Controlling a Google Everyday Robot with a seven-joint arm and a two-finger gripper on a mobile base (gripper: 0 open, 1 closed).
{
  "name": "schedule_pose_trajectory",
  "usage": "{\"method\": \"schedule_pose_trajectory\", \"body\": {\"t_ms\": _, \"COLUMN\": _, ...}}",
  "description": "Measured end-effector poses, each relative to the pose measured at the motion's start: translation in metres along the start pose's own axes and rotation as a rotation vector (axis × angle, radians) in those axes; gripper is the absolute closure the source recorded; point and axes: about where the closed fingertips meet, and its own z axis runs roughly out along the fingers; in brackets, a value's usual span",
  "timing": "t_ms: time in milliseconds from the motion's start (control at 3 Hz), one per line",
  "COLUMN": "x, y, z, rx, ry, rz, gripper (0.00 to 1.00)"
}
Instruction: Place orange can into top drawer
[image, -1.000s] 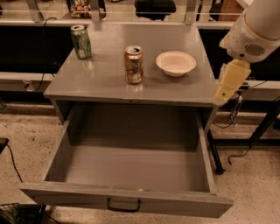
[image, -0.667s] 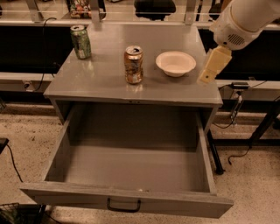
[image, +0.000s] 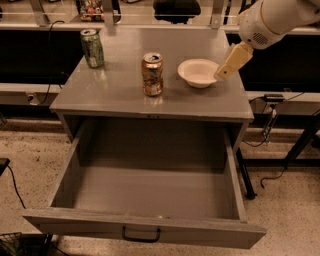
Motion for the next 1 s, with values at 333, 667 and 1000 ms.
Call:
{"method": "schedule_pose_trajectory", "body": {"t_ms": 333, "x": 0.0, "y": 0.0, "z": 0.0, "rx": 0.0, "ry": 0.0, "rz": 0.0, "gripper": 0.0}}
{"method": "schedule_pose_trajectory", "body": {"t_ms": 667, "x": -0.005, "y": 0.036, "z": 0.027, "rx": -0.114, "ry": -0.04, "rz": -0.036, "gripper": 0.0}}
{"method": "schedule_pose_trajectory", "body": {"t_ms": 1000, "x": -0.016, "y": 0.076, "z": 0.056, "rx": -0.225, "ry": -0.154, "rz": 0.009, "gripper": 0.0}}
